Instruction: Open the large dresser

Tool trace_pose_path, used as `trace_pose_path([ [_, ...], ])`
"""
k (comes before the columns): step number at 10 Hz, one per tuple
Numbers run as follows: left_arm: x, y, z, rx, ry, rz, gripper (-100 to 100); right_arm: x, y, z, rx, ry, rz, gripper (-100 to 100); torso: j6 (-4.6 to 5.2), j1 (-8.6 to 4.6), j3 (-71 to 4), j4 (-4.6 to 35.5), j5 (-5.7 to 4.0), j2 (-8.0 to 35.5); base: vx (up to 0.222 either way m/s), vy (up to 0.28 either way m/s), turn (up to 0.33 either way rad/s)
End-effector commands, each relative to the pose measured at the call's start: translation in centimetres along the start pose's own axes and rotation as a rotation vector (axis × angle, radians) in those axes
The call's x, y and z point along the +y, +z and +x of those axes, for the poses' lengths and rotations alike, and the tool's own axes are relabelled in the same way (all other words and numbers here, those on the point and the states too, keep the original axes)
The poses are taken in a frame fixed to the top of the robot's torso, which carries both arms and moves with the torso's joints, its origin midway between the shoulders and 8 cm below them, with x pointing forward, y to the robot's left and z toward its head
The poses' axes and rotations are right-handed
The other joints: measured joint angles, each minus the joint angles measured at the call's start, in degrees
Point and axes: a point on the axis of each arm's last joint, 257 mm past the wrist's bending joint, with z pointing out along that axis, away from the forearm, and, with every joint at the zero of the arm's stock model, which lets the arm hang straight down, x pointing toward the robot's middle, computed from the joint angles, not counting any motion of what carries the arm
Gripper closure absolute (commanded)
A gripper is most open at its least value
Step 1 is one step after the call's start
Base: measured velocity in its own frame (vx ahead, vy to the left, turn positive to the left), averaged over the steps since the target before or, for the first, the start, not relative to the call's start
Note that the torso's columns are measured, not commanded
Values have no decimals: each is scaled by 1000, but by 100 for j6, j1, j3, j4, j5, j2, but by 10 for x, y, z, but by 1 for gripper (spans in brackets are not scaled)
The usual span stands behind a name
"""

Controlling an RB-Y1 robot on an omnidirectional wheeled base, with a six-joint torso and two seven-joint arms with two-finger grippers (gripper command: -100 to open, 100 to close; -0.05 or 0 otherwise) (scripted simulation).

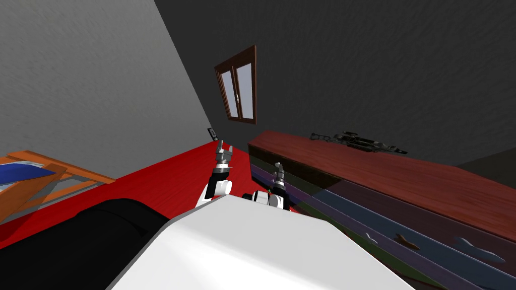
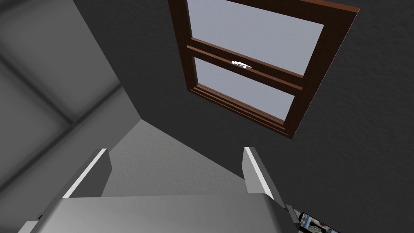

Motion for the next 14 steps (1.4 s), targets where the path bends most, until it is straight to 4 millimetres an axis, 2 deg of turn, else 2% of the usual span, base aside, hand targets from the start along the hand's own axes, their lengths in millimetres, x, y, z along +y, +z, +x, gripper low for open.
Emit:
trace_pose_path([
  [1,0,0,0,0,0,0,0,6,-6,-6,-11,-8,-21,100,-2,-7,-2,3,-3,-3,-151,44,-9],
  [4,0,0,0,0,0,0,0,0,-3,-9,-9,-4,-11,100,2,-22,-15,9,-2,-18,-138,28,-13],
  [8,0,0,0,0,0,0,0,6,-14,-17,-22,-9,-33,100,1,-10,-2,2,-2,-6,-177,62,-15],
  [9,0,0,0,0,0,0,0,-2,-9,-16,-14,-2,-13,100,0,-13,-13,0,-2,-21,-106,40,-6],
  [14,0,0,0,0,0,0,0,6,-22,-25,-29,-9,-40,100,-3,-10,-9,-3,-3,-17,-164,49,-12],
])
